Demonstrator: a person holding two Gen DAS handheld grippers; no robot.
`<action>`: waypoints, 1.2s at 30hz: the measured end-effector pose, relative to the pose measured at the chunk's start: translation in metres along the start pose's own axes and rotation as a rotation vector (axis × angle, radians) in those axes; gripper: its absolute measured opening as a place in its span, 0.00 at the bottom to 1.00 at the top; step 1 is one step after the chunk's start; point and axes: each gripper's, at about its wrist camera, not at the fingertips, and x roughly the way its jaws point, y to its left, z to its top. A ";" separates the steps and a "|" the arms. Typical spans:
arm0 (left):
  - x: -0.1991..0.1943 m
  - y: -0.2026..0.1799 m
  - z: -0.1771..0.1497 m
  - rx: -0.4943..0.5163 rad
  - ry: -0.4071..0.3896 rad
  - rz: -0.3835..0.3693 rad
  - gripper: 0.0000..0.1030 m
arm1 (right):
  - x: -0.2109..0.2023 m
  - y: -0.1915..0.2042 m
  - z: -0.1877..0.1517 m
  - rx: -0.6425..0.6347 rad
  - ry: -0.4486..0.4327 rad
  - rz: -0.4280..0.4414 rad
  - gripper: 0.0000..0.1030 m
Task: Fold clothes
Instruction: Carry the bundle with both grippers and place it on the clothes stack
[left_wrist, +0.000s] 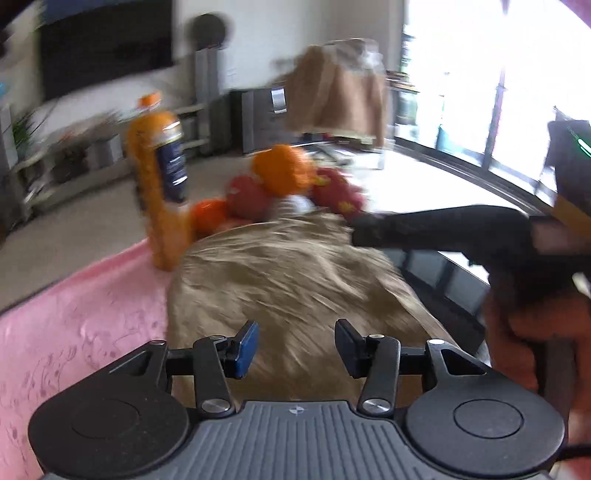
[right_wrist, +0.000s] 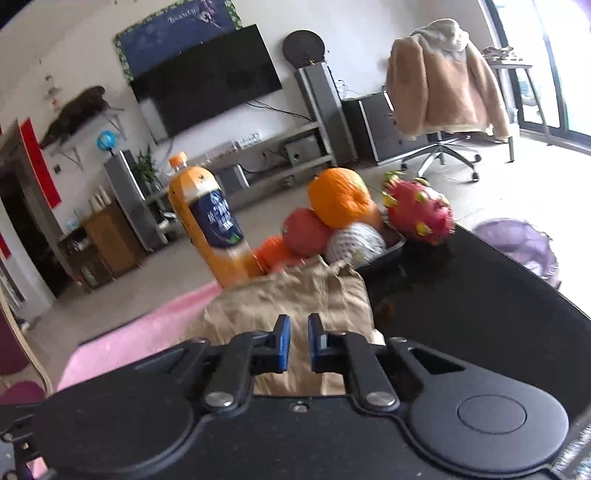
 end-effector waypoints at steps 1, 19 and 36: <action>0.014 0.004 0.005 -0.033 0.022 0.006 0.41 | 0.009 -0.004 0.000 0.014 0.012 -0.002 0.10; -0.023 -0.006 0.009 0.016 0.051 0.153 0.73 | -0.041 0.010 0.021 0.067 -0.017 -0.047 0.28; -0.176 0.022 -0.009 -0.161 0.074 0.065 0.94 | -0.173 0.120 0.030 -0.125 0.185 -0.215 1.00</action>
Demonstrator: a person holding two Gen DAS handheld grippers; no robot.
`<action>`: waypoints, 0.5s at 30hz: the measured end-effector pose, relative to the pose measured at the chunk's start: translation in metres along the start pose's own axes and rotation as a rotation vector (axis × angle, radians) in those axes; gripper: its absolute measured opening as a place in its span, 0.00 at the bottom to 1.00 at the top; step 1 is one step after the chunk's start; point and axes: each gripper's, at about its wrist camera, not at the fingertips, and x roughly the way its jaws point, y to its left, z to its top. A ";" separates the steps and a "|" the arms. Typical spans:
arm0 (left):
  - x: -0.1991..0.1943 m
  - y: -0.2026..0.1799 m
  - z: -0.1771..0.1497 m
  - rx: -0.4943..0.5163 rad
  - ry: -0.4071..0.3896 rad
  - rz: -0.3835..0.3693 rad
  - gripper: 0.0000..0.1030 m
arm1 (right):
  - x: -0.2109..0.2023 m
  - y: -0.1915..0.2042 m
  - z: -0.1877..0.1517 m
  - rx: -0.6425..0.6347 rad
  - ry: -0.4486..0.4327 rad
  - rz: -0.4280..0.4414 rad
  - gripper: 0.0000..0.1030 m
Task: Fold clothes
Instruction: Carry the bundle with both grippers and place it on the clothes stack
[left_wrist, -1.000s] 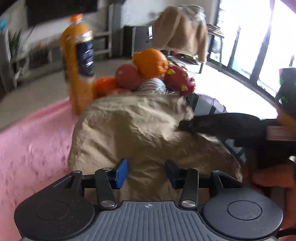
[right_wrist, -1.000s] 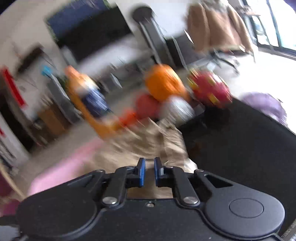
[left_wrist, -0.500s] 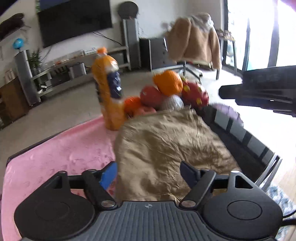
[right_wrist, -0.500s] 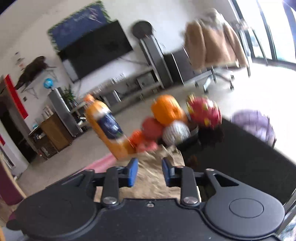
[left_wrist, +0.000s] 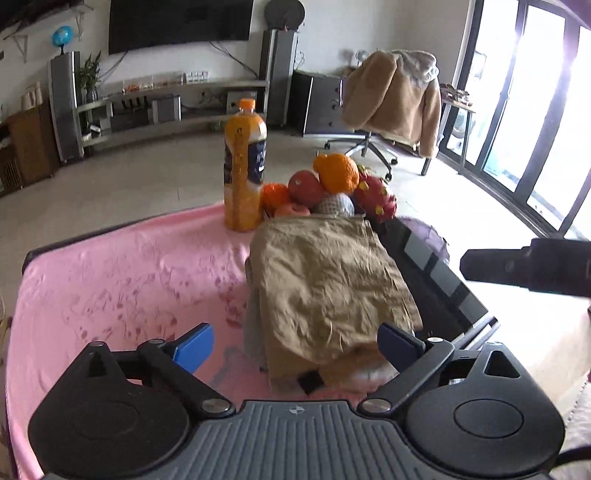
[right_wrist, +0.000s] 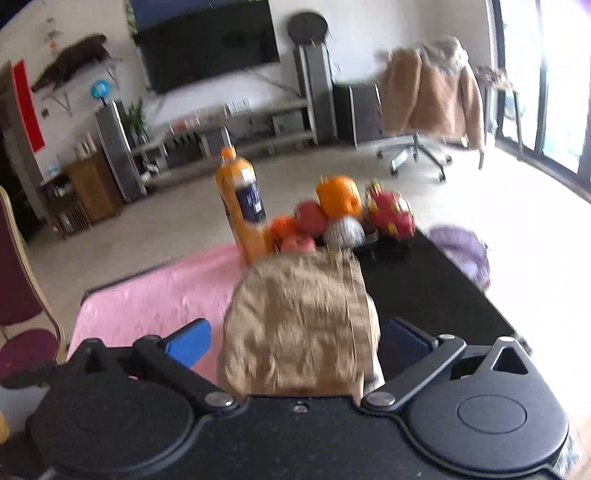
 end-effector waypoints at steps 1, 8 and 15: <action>-0.002 0.000 -0.001 0.003 0.007 0.000 0.95 | -0.001 0.000 -0.004 0.009 0.020 -0.010 1.00; -0.012 -0.005 -0.014 0.011 0.061 0.010 0.98 | -0.006 0.002 -0.029 0.024 0.132 -0.111 1.00; -0.018 -0.011 -0.023 0.002 0.133 -0.023 0.99 | -0.025 0.003 -0.038 0.015 0.140 -0.177 1.00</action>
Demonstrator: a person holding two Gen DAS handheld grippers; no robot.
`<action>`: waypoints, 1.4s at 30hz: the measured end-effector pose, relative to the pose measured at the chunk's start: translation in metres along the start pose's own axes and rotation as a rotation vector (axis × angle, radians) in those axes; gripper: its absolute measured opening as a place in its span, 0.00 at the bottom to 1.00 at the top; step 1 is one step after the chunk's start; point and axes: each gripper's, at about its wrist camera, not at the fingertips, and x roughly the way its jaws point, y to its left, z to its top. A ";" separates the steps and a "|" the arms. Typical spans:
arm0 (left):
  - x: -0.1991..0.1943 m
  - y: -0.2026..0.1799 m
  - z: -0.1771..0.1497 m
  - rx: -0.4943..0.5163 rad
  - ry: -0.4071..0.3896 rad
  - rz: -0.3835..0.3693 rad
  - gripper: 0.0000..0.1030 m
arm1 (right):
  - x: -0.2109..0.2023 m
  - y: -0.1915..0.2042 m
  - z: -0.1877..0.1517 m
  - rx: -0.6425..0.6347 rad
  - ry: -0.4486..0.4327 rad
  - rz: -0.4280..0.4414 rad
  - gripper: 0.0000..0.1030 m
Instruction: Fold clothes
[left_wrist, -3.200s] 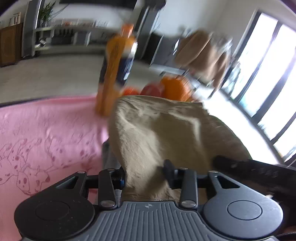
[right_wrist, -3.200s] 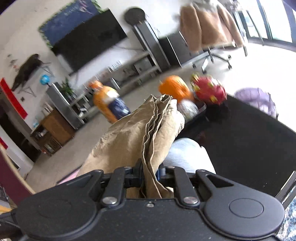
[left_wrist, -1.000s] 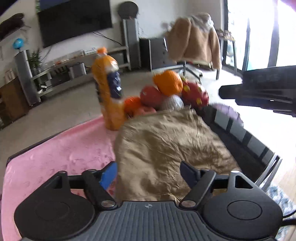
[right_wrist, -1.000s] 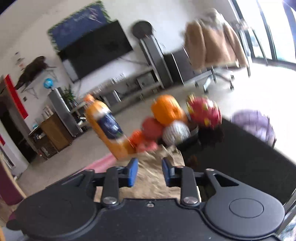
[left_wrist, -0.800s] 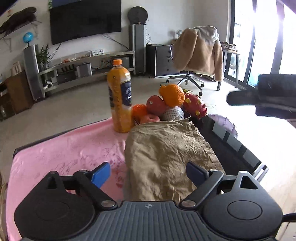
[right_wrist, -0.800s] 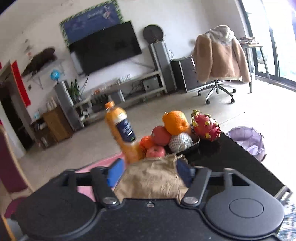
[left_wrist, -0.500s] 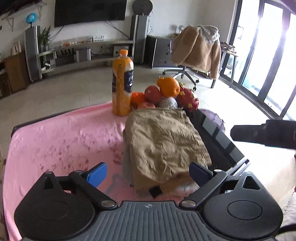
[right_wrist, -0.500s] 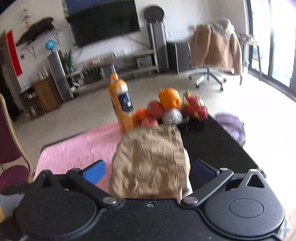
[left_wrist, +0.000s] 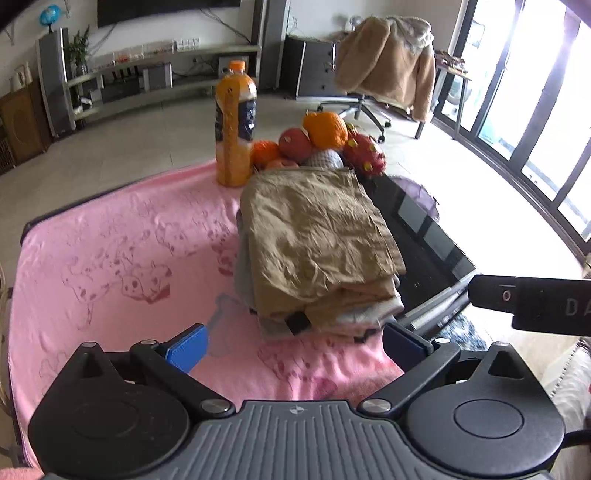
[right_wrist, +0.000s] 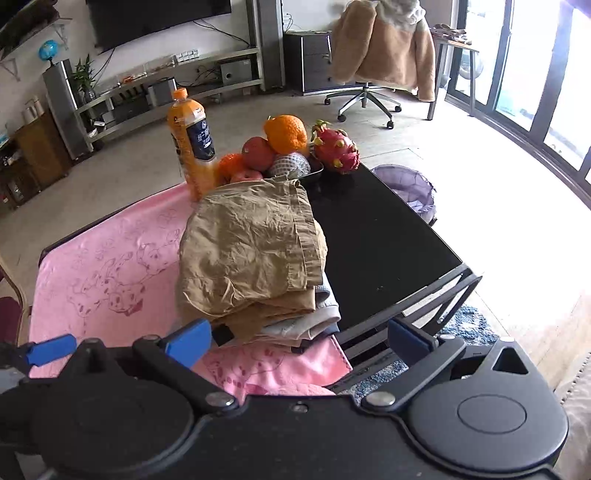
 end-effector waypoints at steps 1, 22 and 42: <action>-0.002 -0.001 -0.001 -0.001 0.009 -0.006 0.99 | -0.004 -0.001 -0.001 -0.004 -0.002 -0.003 1.00; -0.021 -0.015 -0.013 -0.011 0.102 -0.035 0.99 | -0.020 -0.003 -0.015 -0.042 0.105 -0.018 1.00; -0.014 -0.016 -0.016 -0.012 0.109 -0.004 0.99 | -0.016 -0.007 -0.019 -0.024 0.094 -0.016 1.00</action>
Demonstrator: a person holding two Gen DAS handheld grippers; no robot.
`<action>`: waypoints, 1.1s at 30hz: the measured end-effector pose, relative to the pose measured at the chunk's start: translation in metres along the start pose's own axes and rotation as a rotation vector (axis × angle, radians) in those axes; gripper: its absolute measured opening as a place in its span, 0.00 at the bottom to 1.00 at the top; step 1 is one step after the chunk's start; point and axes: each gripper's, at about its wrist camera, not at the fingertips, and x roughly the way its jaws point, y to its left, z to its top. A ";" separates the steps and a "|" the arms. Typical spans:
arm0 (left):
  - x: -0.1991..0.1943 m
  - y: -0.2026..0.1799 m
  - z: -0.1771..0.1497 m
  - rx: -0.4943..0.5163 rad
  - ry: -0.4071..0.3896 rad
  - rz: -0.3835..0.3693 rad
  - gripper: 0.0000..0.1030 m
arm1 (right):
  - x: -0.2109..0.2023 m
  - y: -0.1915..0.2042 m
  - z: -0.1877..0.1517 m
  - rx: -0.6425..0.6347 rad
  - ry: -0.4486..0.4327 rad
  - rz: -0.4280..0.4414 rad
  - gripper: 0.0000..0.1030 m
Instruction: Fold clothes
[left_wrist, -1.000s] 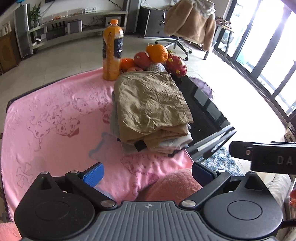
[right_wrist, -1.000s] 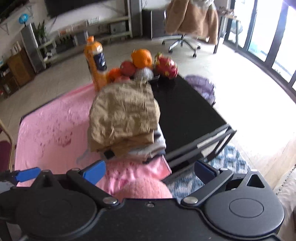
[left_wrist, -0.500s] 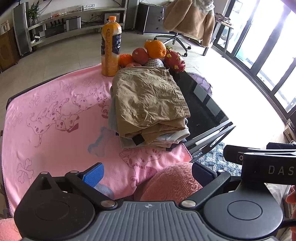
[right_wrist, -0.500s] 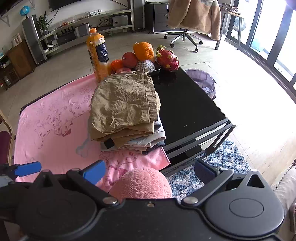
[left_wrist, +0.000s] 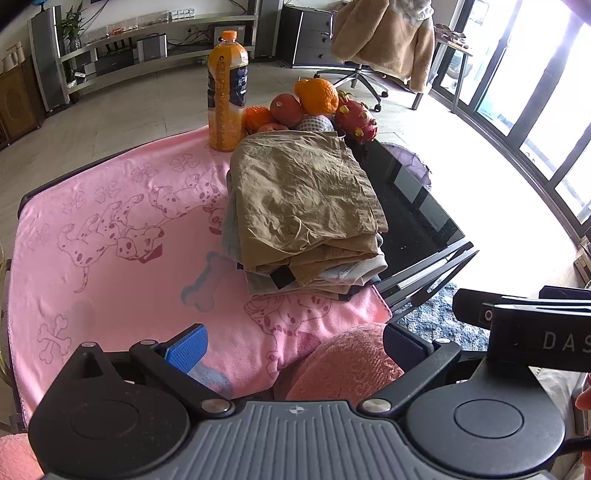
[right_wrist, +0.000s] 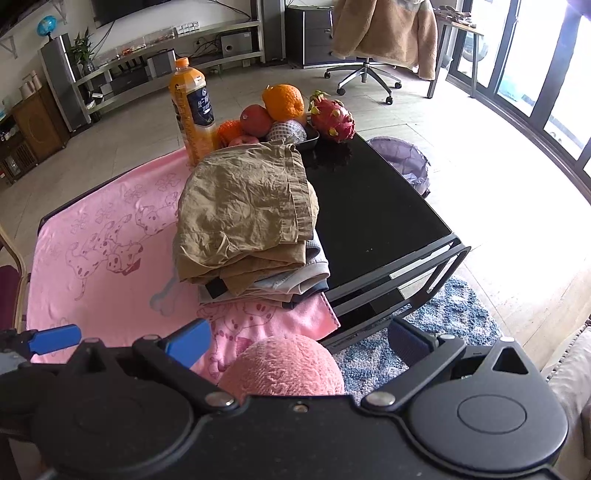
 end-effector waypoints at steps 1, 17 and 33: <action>0.001 0.000 0.000 -0.001 0.001 0.000 0.99 | 0.000 0.000 0.000 0.000 0.000 0.002 1.00; 0.005 0.004 0.000 -0.009 0.009 -0.003 0.99 | 0.004 0.003 0.001 -0.002 -0.002 -0.005 1.00; 0.003 0.011 0.003 -0.027 -0.002 0.011 0.99 | 0.005 0.012 0.005 -0.010 -0.010 -0.004 1.00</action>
